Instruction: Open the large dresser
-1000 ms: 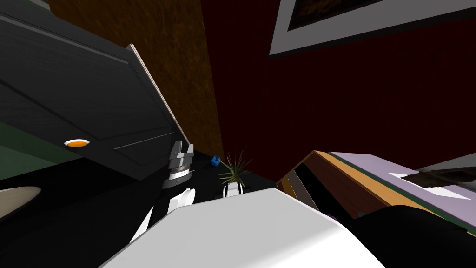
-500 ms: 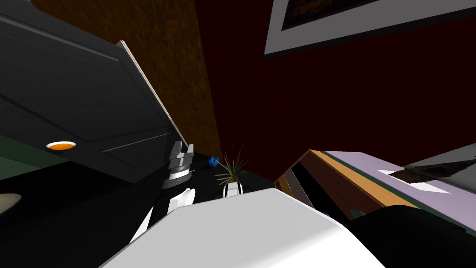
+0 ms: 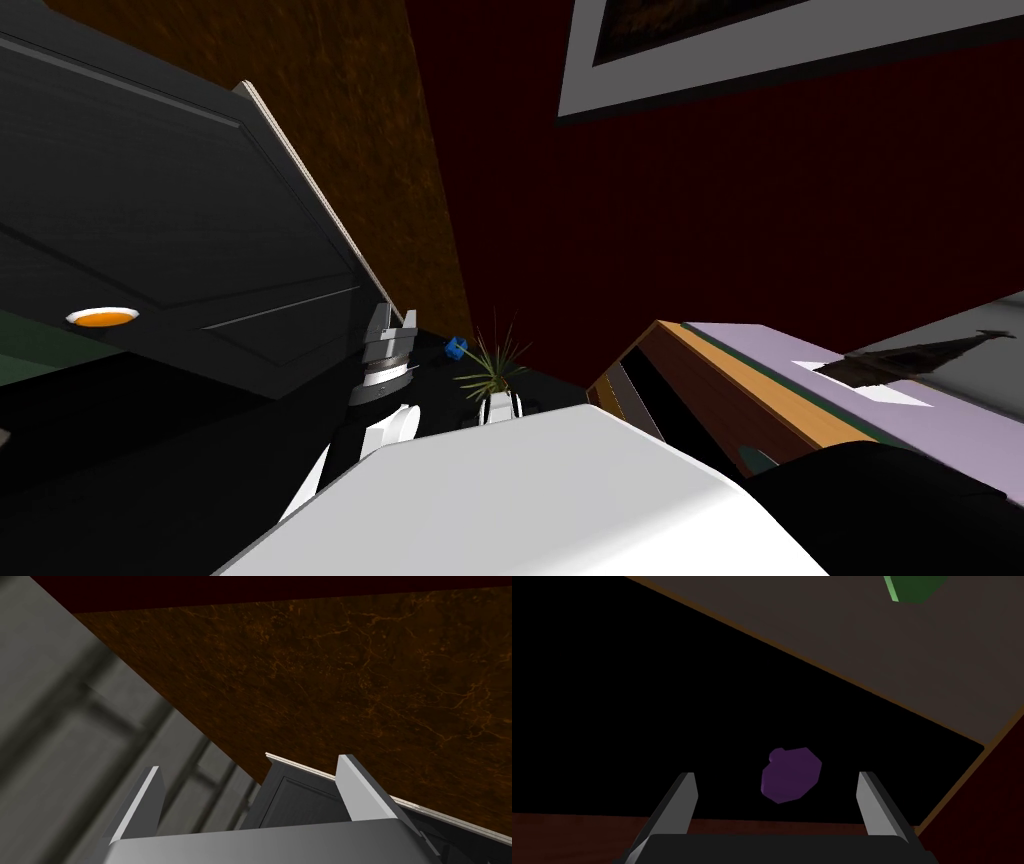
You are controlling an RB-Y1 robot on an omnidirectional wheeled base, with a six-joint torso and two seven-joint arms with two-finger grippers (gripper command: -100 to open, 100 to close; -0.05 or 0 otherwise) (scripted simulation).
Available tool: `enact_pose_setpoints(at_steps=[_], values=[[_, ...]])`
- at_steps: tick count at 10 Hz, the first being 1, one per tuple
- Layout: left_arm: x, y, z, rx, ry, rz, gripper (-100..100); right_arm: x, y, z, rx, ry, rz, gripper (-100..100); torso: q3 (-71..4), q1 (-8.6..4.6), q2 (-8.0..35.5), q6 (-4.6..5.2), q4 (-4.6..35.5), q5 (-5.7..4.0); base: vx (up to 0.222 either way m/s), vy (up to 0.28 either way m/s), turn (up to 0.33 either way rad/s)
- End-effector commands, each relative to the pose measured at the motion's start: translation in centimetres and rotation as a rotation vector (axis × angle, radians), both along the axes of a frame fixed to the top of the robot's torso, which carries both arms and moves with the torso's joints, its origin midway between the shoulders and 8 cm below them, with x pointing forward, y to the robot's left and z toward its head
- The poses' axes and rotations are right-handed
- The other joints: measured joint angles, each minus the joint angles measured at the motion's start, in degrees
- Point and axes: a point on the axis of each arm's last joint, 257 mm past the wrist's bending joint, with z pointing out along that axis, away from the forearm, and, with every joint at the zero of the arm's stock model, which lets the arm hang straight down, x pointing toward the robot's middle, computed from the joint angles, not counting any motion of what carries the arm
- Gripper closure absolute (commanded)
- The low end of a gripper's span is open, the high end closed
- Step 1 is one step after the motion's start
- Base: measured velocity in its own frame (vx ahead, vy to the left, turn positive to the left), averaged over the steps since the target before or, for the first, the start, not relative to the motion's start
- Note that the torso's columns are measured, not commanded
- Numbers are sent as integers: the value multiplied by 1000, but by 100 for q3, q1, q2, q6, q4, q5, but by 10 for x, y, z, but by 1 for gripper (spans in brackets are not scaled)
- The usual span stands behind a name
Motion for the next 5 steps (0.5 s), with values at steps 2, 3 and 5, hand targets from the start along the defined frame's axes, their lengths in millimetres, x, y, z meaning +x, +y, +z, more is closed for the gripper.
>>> enact_pose_setpoints(at_steps=[2, 3, 5], values=[[0, 0, 0, 0, 0, 0, 0, 14, 5, 11, -40, -129, 20, -100, 4, 13, 5, 0, 2, 3, -9, -63, -16], [0, 0, 0, 0, 0, 0, 0, 14, 5, 11, -40, -133, 19, -100, 3, 12, 4, 0, 1, 4, -9, -63, -17], [0, 0, 0, 0, 0, 0, 0, 21, 7, 16, -57, -192, 29, -100, 1, 9, 1, 0, 0, 3, -6, -59, -15]])
